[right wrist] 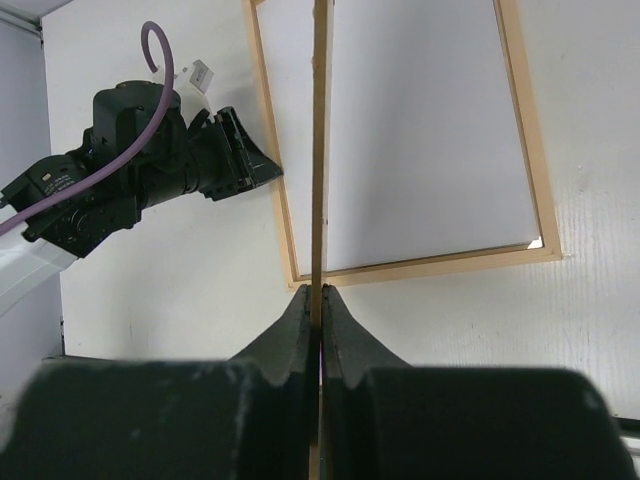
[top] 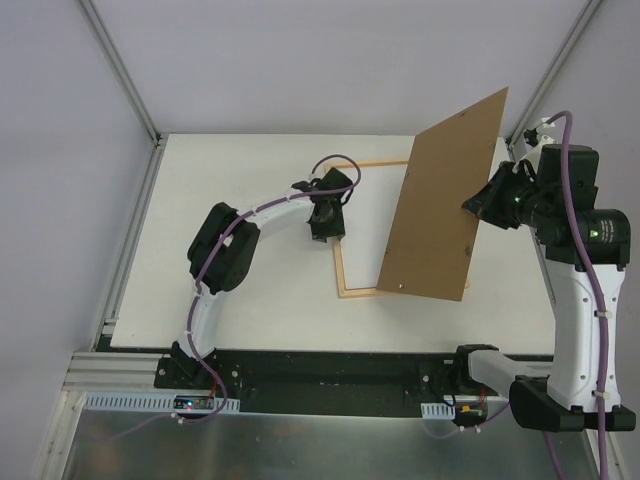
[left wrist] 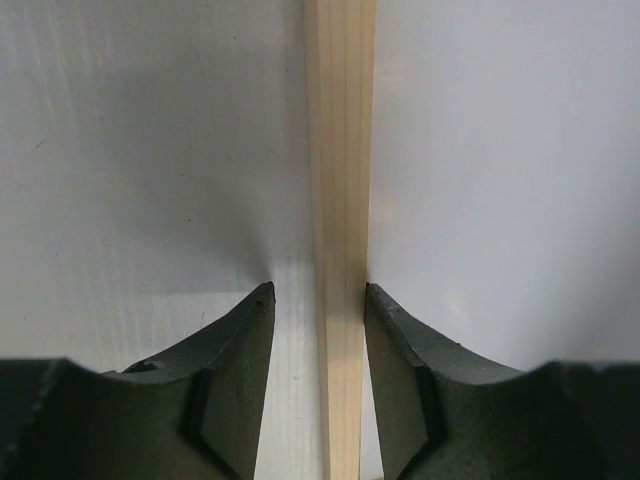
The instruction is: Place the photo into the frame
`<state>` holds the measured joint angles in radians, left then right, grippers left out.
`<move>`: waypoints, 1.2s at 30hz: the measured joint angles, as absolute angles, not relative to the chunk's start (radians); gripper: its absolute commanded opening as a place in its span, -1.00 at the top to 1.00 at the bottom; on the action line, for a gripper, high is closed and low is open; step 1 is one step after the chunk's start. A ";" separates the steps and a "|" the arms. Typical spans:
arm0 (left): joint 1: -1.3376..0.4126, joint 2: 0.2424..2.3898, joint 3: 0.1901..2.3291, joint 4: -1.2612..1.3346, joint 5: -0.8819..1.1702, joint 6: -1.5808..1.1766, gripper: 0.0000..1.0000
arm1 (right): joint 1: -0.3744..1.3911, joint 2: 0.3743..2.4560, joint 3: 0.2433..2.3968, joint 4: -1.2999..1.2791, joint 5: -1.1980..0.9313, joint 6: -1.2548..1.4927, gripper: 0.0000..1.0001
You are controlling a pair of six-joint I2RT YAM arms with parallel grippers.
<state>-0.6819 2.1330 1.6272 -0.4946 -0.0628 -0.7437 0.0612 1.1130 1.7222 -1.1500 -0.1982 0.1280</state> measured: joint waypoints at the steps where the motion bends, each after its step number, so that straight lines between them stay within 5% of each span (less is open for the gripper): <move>1: -0.682 2.134 1.626 -0.493 -0.060 -0.744 0.28 | 0.061 1.114 1.722 -1.150 -0.199 0.128 0.99; 20: -0.528 1.864 1.223 -0.421 -0.025 -0.650 0.56 | 0.037 1.138 1.434 -0.888 -0.443 0.170 0.99; 36: -0.409 1.797 1.170 -0.538 -0.019 -0.442 0.39 | 0.022 1.269 1.129 -0.328 -0.792 0.393 0.99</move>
